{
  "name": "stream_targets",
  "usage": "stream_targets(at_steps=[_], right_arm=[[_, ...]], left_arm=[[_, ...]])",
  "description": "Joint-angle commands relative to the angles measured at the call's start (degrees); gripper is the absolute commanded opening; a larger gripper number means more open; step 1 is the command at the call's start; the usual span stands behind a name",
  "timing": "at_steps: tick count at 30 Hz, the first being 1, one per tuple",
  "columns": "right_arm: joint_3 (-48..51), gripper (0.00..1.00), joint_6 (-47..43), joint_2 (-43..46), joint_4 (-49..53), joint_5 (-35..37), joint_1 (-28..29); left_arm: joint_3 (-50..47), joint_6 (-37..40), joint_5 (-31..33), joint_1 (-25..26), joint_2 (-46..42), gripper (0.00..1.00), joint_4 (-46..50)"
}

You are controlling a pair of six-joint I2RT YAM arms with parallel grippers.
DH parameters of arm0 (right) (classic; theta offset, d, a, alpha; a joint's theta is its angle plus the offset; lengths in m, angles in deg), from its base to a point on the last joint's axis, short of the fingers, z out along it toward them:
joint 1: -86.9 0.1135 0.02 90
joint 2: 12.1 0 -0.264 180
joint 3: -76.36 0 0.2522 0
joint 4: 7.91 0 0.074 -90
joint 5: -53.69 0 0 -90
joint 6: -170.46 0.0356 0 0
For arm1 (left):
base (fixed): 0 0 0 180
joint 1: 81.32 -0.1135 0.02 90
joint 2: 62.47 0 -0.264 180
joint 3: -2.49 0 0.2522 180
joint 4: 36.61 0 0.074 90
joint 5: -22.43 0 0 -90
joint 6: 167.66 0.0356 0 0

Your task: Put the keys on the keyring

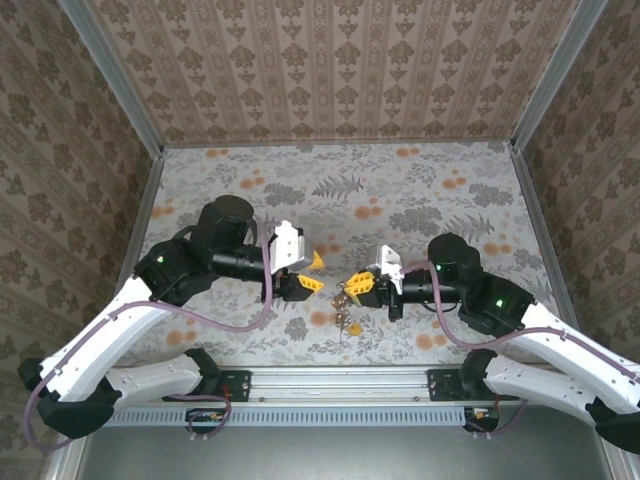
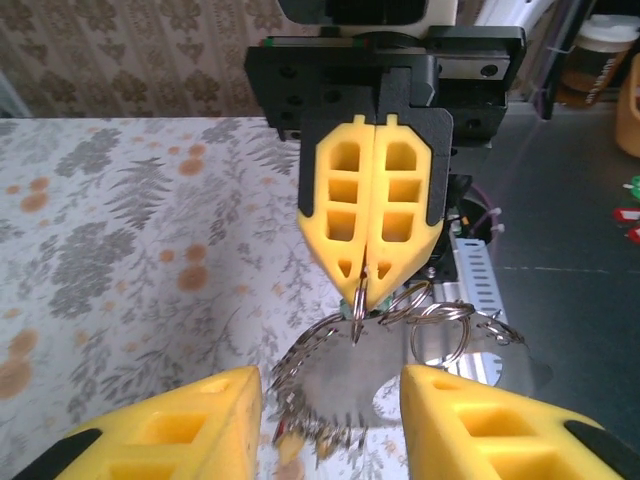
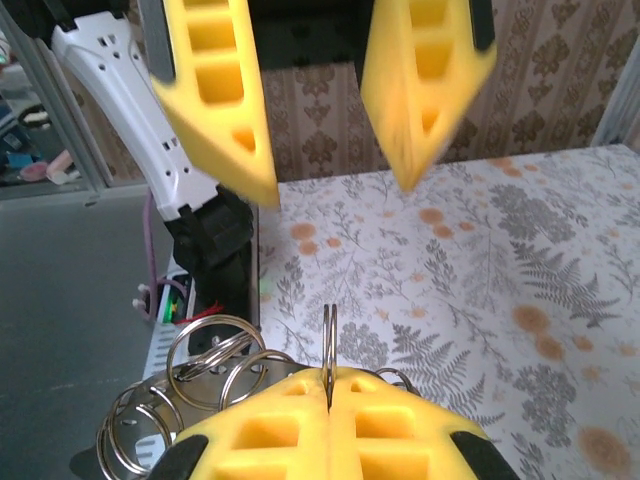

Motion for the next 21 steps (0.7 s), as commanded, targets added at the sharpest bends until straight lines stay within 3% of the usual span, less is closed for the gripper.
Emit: stream_targets(at_steps=[1,9,21], right_arm=[[-4.20,0.00,-3.26,-0.09,4.02,3.60,1.18],[-11.42,0.00,-5.47,-5.42,12.42,7.63,2.63],[-16.91,0.00,-7.25,-10.06,18.63,8.33,3.74]], left_arm=[[2.66,2.13,3.21,0.24,0.12,0.41,4.33],[4.43,3.08,-1.06,1.02,5.09,0.43,2.81],[2.61,4.59,2.57,1.80,7.74,0.39,2.19]])
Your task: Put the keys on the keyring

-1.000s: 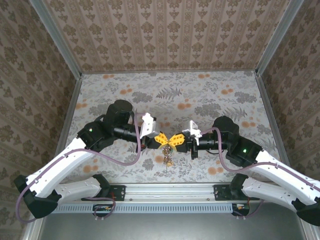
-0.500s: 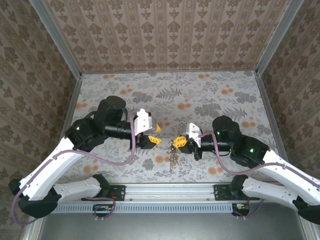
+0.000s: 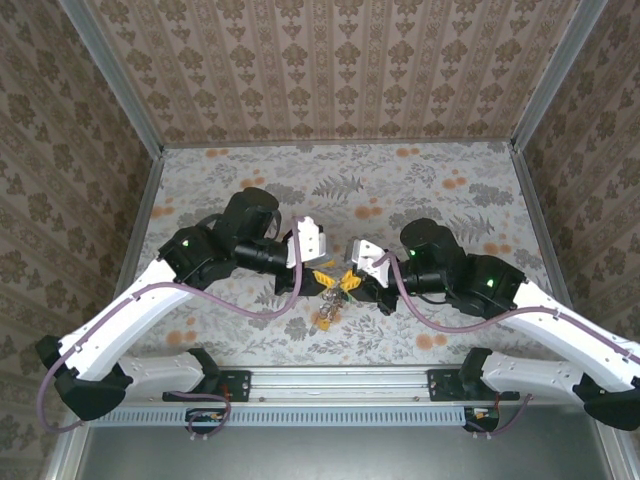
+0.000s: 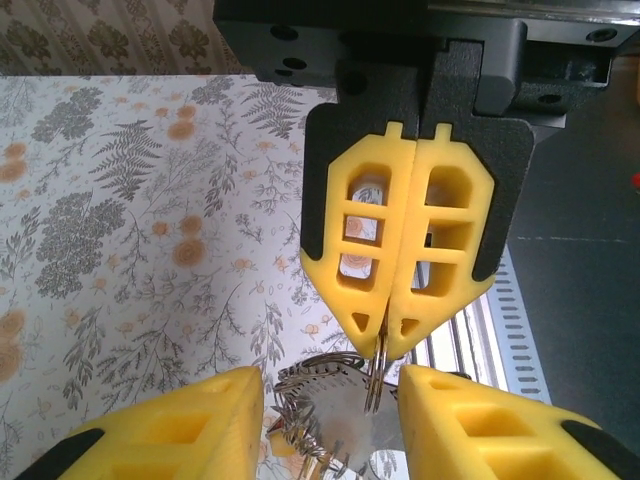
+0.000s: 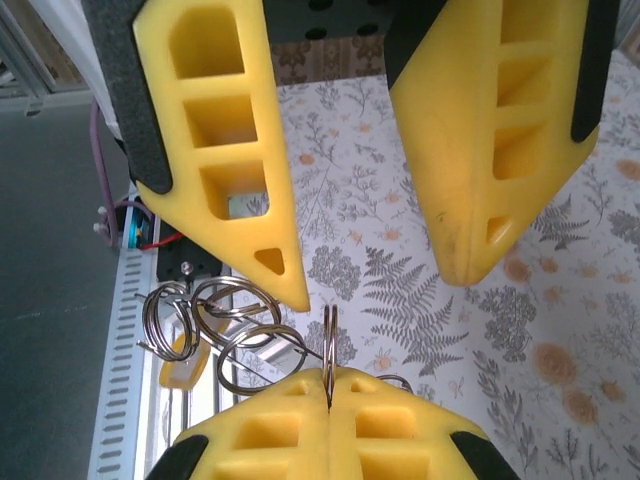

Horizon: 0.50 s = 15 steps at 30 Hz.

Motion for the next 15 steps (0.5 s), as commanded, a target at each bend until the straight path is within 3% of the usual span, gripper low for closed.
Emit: stream_targets(at_steps=[1,15], right_arm=[[-2.86,0.00,-1.49,0.06,0.74,0.46,0.32],[-4.66,0.00,-1.50,-3.01,-1.69,-1.26,0.24]], left_arm=[[-0.11,1.80,0.99,0.39,0.53,0.39,0.49],[-0.26,2.77,1.56,1.35,1.84,0.34,1.09]])
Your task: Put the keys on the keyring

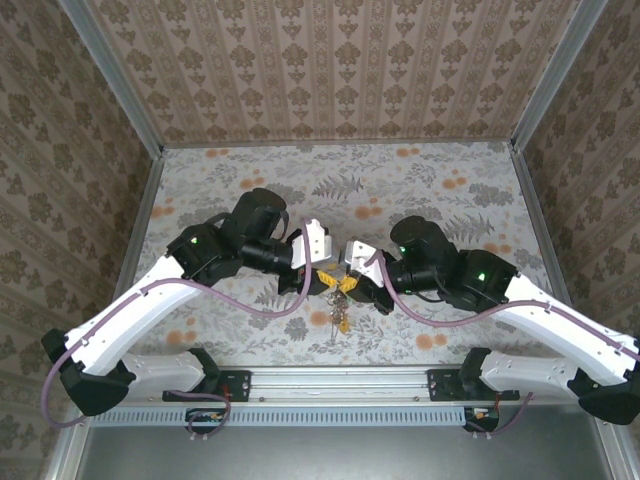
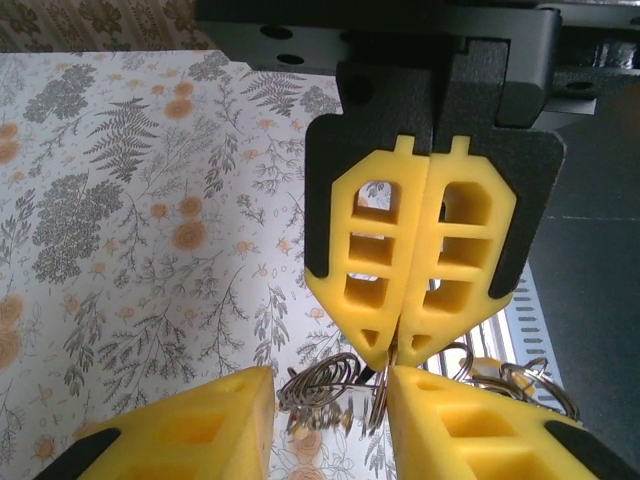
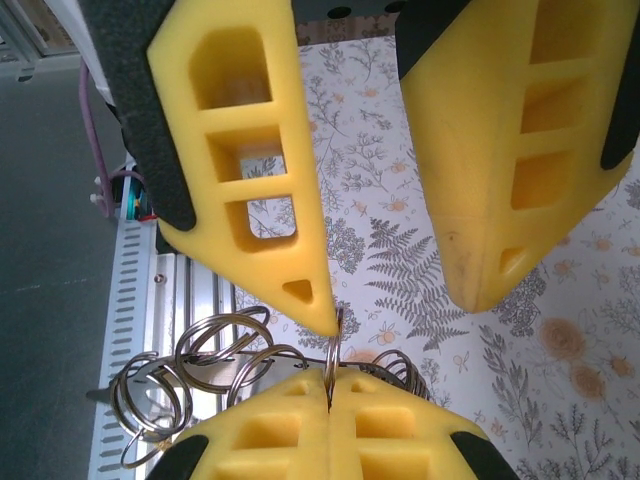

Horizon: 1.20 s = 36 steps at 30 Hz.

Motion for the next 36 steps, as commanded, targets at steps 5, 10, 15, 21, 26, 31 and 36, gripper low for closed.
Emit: stream_targets(at_steps=[5,10,15,21,26,31,36], right_arm=[[-2.57,0.00,0.54,0.27,-5.87,-1.13,-0.48],[-2.73,0.00,0.80,0.61,-6.33,-2.70,-0.81],[-2.31,0.00,0.78,1.50,-6.34,-2.92,-0.77],[-1.62,0.00,0.30,2.77,-7.69,-3.62,-0.77],[-1.40,0.00,-0.42,2.81,-7.74,-4.28,-0.77],[-1.07,0.00,-0.56,2.65,-8.34,-4.60,-0.81],[-1.23,0.00,-0.29,1.81,-7.82,-4.38,-0.76]], left_arm=[[-1.09,0.89,1.31,0.85,-0.42,0.34,0.40],[-1.93,0.45,1.91,1.07,-0.51,0.31,-0.01],[-1.67,0.77,2.87,1.27,-0.60,0.16,-0.04],[-2.68,1.06,5.34,1.40,-1.03,0.16,-0.12],[-3.27,1.06,6.41,1.50,-1.09,0.14,-0.25],[-3.16,1.28,5.47,1.62,-1.29,0.05,-1.44],[-3.17,0.89,3.94,1.61,-1.92,0.17,-2.92]])
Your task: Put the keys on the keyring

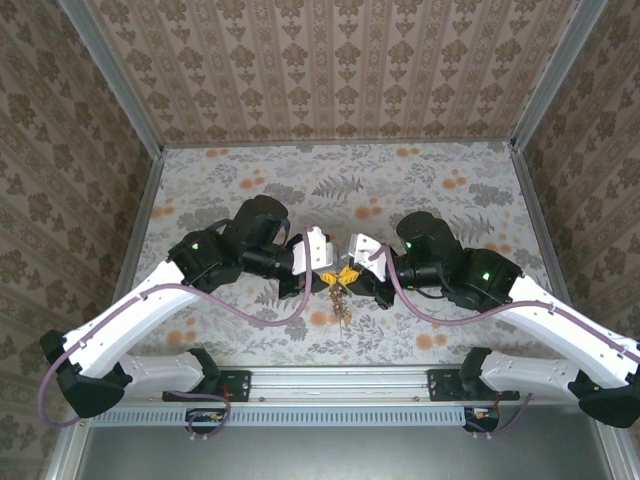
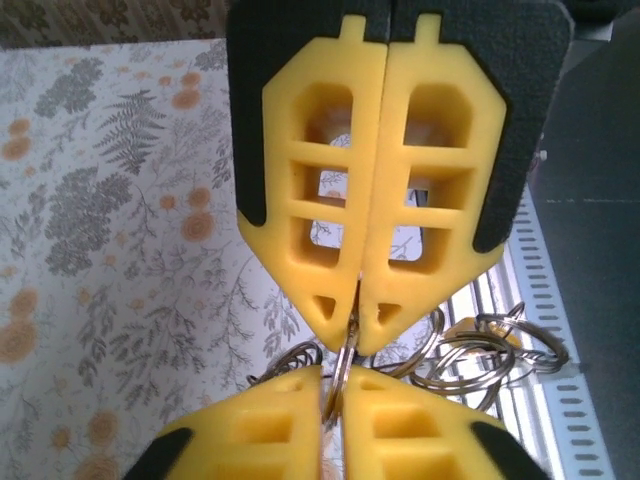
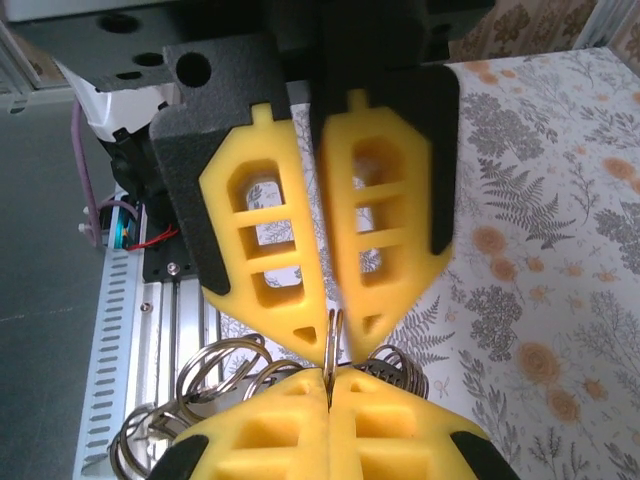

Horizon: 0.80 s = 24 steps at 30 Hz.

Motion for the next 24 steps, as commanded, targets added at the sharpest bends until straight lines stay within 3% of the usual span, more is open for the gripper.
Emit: stream_targets(at_steps=[1,5,10,17,21,24], right_arm=[[-1.31,0.00,-0.49,0.71,-4.67,-3.64,0.56],[-1.53,0.00,-0.55,0.06,-4.20,-3.51,0.57],[-1.72,0.00,-0.55,-0.09,-4.23,-3.72,0.57],[1.47,0.01,-0.19,2.85,-8.17,-5.35,0.57],[2.41,0.07,0.56,3.00,-9.27,-7.90,0.62],[2.38,0.10,0.91,2.66,-9.80,-9.42,0.59]], left_arm=[[-0.53,0.36,0.26,0.01,-0.53,0.18,-1.26],[-0.29,0.01,-0.33,0.04,-0.89,0.17,-1.29],[-0.39,-0.15,-0.98,0.08,-0.81,0.00,-1.08],[-1.07,-0.74,-5.35,-0.61,-3.26,0.00,-3.29],[-2.41,-4.86,-13.80,-2.37,-5.34,0.00,-9.52],[-3.65,-7.45,-16.49,-2.34,-6.27,0.00,-13.84]])
